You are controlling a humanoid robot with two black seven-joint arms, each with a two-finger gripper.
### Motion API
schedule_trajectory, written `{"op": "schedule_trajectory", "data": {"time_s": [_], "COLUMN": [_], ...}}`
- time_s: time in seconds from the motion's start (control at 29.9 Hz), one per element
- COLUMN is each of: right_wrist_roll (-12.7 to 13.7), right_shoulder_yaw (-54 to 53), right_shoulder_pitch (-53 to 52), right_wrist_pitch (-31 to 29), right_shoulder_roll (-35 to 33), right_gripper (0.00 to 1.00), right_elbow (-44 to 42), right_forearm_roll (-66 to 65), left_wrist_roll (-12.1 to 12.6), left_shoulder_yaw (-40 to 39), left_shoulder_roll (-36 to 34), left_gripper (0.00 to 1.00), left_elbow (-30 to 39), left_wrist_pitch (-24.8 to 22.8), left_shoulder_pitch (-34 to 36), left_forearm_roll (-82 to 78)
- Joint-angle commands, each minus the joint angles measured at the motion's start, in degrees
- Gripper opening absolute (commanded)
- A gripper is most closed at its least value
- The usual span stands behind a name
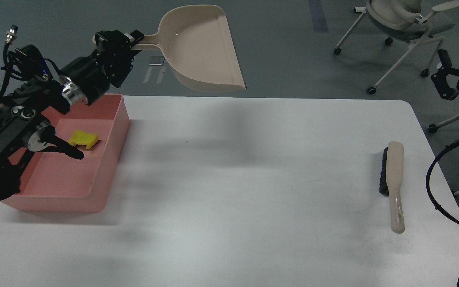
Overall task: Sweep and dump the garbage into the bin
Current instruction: 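Lower the empty dustpan back onto the table with the left gripper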
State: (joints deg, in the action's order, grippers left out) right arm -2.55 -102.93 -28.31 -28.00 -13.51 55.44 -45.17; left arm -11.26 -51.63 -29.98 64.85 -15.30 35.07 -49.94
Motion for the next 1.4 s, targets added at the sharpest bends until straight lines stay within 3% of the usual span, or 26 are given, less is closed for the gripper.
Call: {"op": "schedule_trajectory", "data": {"time_s": [0.0,0.5,1.04,1.14,1.37], "right_wrist_roll": [0.0,0.1,0.1,0.0,0.0], "right_shoulder_yaw": [0.0,0.1,0.1,0.2,0.1], "right_shoulder_pitch": [0.2,-1.0,-0.2,0.0,0.0], "right_wrist_pitch": [0.0,0.0,0.0,0.0,0.0], "right_shoulder_roll": [0.0,-0.5,-0.5,-0.4,0.0], "right_gripper": [1.00,1.00,1.00,1.00,1.00], "right_elbow": [0.0,-0.5,-0.4,-0.4,-0.2], "right_forearm_roll": [0.0,0.0,0.0,0.0,0.0], "left_wrist_roll": [0.3,0.2,-0.6,-0.5,-0.5], "left_shoulder_yaw": [2.4,20.2,20.8,20.9,24.6], "left_shoulder_roll": [3.5,13.7,17.7,17.3,16.8], "left_gripper": [0.15,0.15,0.16,0.20,0.51], "left_elbow": [0.4,-1.5,-8.4,-8.4,-8.4], "left_wrist_pitch": [1.1,10.2,12.2,12.2,12.2], "left_shoulder_pitch": [0.2,-0.8,-3.8,-4.0,-4.2], "left_forearm_roll": [-0.2,-6.0,-6.1,-6.2,-6.1]}}
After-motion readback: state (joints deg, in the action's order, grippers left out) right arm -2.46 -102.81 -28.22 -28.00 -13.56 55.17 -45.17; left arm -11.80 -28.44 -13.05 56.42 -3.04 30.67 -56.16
